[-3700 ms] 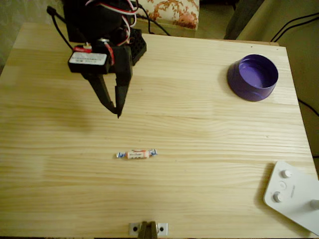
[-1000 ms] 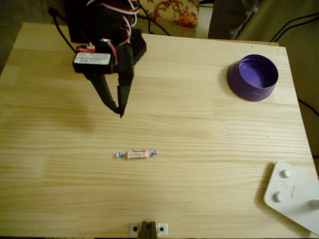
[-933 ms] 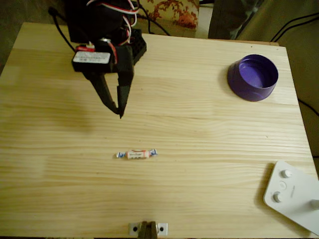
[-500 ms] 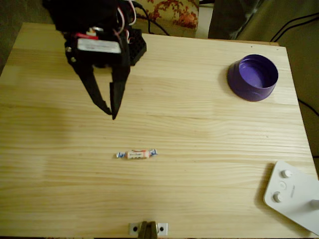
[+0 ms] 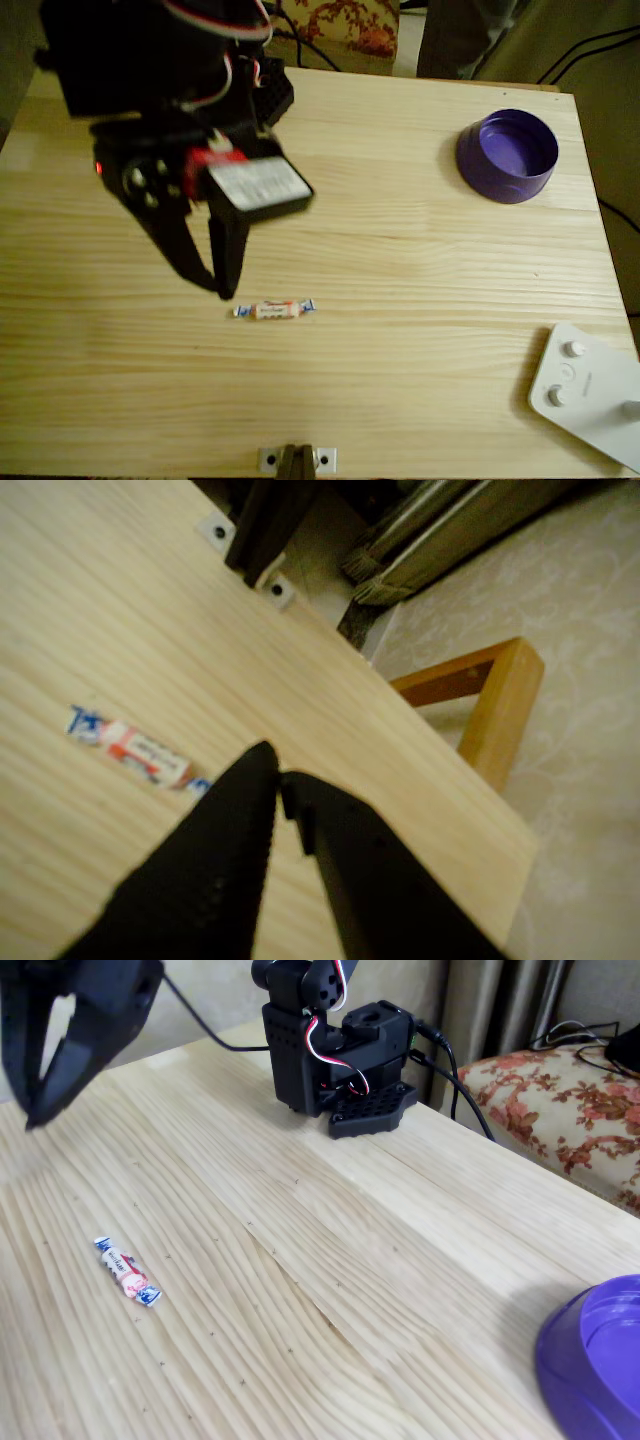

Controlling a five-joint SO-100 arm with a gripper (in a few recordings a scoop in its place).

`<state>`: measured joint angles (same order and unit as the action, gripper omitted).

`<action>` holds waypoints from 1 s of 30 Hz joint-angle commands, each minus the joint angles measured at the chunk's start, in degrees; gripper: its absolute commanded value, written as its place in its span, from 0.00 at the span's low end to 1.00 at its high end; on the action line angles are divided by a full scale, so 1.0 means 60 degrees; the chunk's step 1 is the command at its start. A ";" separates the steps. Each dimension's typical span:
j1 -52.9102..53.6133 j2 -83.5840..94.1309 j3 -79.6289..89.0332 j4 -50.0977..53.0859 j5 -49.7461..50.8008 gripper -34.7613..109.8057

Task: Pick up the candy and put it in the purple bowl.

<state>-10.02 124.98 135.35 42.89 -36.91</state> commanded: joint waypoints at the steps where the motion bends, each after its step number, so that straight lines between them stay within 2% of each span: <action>1: -0.0234 -0.0542 -0.1084 -0.0498 -0.1069 0.24; 7: -0.0894 -0.1978 -0.1304 -0.0396 -0.2739 0.24; 16: -0.1377 -0.3984 -0.2402 0.1201 -0.4966 0.24; 28: -0.1055 -0.5596 -0.3413 0.1919 -0.5845 0.26; 30: -0.1040 -0.5771 -0.3618 0.2153 -0.5830 0.29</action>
<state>-16.26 89.30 119.18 53.88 -70.66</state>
